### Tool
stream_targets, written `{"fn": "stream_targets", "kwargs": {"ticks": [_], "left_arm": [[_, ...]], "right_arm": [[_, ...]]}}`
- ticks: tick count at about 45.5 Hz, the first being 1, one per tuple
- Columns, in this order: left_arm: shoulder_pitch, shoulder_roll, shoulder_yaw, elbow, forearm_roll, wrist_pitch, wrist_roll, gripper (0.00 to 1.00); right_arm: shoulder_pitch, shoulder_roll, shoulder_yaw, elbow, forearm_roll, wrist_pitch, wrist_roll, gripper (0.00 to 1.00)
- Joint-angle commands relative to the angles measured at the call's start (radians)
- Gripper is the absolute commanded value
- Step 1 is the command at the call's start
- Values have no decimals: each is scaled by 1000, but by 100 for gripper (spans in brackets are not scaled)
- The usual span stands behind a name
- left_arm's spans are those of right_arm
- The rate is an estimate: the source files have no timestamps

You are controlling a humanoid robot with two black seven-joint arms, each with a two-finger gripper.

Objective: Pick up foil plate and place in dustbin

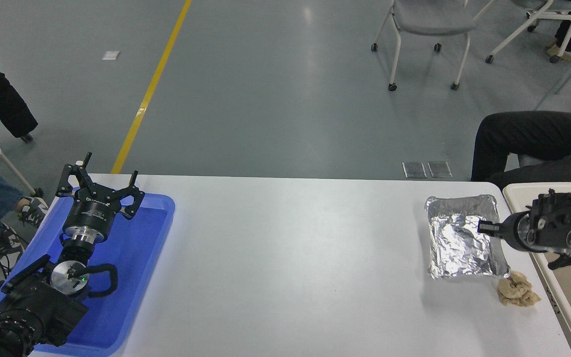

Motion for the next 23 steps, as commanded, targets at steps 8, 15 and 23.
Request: {"fn": "stream_targets", "kwargs": {"ticks": [8,15,23], "left_arm": [[0,1,0,0,-1,0,1,100],[0,3,0,0,-1,0,1,100],[0,5,0,0,-1,0,3,100]], "right_arm": [[451,-50,-259,270,-21,31,20,0],[595,-45,-337,347,-23,54,23,0],[695,-41,-397,405,-35,69,34,0]]}}
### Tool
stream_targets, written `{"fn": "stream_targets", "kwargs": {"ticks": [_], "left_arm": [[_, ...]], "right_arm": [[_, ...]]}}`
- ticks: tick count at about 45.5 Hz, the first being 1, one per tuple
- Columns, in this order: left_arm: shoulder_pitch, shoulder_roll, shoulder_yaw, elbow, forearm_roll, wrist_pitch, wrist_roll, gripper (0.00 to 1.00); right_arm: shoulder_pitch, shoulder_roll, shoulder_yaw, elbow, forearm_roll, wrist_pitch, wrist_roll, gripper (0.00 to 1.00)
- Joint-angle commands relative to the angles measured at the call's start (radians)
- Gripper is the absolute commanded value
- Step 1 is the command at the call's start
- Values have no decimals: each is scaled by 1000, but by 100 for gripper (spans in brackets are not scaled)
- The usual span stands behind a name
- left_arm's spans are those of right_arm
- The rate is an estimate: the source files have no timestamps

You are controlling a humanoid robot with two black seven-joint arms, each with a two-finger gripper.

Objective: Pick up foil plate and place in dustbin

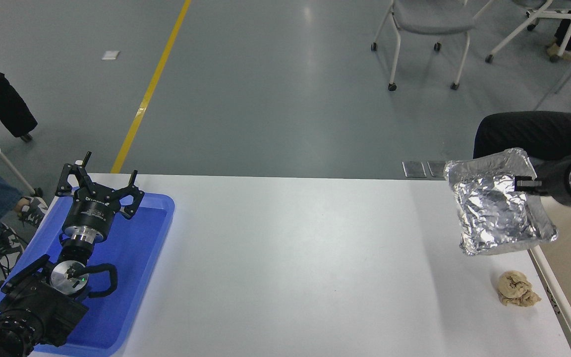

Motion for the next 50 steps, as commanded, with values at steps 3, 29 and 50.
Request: {"fn": "stream_targets", "kwargs": {"ticks": [3,29,50], "left_arm": [[0,3,0,0,0,0,2,100],[2,3,0,0,0,0,2,100],[0,3,0,0,0,0,0,100]], "right_arm": [[202,4,-117,116,-20,27,12,0],[198,-25,-243,58,-230,15,12,0],[-301,-225,-8,-494,-443,-37,69,0]]}}
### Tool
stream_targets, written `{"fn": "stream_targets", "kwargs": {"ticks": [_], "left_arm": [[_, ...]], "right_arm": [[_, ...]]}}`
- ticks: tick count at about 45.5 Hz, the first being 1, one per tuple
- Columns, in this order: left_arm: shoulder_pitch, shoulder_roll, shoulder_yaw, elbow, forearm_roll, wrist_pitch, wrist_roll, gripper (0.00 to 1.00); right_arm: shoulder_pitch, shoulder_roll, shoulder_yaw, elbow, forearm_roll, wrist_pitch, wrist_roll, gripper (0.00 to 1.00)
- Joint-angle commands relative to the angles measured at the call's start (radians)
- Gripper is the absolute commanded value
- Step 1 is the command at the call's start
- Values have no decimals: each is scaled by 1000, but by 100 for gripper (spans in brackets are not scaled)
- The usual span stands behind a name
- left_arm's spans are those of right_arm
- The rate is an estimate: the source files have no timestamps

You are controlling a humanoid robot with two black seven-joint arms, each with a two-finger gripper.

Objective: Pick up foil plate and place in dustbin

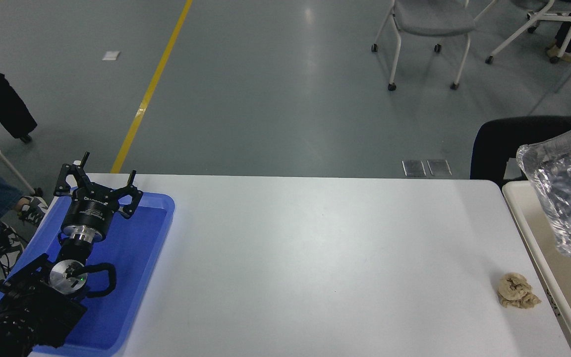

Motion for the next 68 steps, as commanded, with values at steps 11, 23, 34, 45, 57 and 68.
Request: {"fn": "stream_targets", "kwargs": {"ticks": [11,23,34,45,57,68], "left_arm": [[-1,0,0,0,0,0,-1,100],[-1,0,0,0,0,0,-3,100],[-1,0,0,0,0,0,-4,100],[-1,-1,0,0,0,0,-4,100],[-1,0,0,0,0,0,-4,100],[-1,-1,0,0,0,0,-4,100]], "right_arm": [[-657,-58,332,-617,-72,-145,60,0],[-1027,22,607,-930,-66,-148,58,0],[-1177,103,683,-1015,83,-145,57,0],[-1225,148,690,-1062,149,-145,57,0],[-1243,171,690,-1064,151,-149,55,0],[-1240,172,690,-1067,151,-151,58,51]]}}
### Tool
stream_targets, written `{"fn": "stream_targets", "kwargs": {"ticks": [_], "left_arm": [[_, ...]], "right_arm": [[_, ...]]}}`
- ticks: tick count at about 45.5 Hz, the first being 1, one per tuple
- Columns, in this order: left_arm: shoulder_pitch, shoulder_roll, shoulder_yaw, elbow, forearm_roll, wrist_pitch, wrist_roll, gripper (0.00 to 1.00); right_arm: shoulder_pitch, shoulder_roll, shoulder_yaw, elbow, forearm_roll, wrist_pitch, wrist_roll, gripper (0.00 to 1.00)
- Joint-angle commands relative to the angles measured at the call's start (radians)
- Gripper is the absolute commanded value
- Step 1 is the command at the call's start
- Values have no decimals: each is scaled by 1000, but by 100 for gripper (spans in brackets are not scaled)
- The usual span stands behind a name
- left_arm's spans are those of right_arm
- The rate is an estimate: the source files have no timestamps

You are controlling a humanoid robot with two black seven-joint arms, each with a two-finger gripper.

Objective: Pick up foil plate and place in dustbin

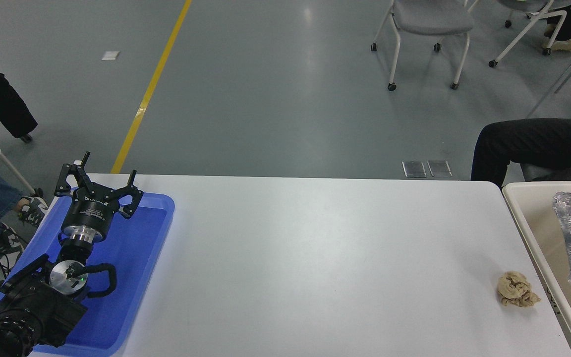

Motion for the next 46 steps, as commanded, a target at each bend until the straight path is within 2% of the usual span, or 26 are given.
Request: {"fn": "stream_targets", "kwargs": {"ticks": [1,2,4,6,23,36,46], "left_arm": [[0,0,0,0,0,0,0,100],[0,0,0,0,0,0,0,100],[0,0,0,0,0,0,0,100],[0,0,0,0,0,0,0,100],[0,-3,0,0,0,0,3,100],[0,-3,0,0,0,0,3,100],[0,-3,0,0,0,0,5,100]], "right_arm": [[-9,11,3,-9,9,-5,2,80],[-5,11,5,-7,9,-5,2,86],[-3,9,5,-7,13,-2,2,88],[0,9,5,-6,13,-2,4,100],[115,38,-3,90,-4,9,11,100],[498,-61,-115,578,-122,41,8,100],[753,-71,-188,897,-160,102,8,100]]}}
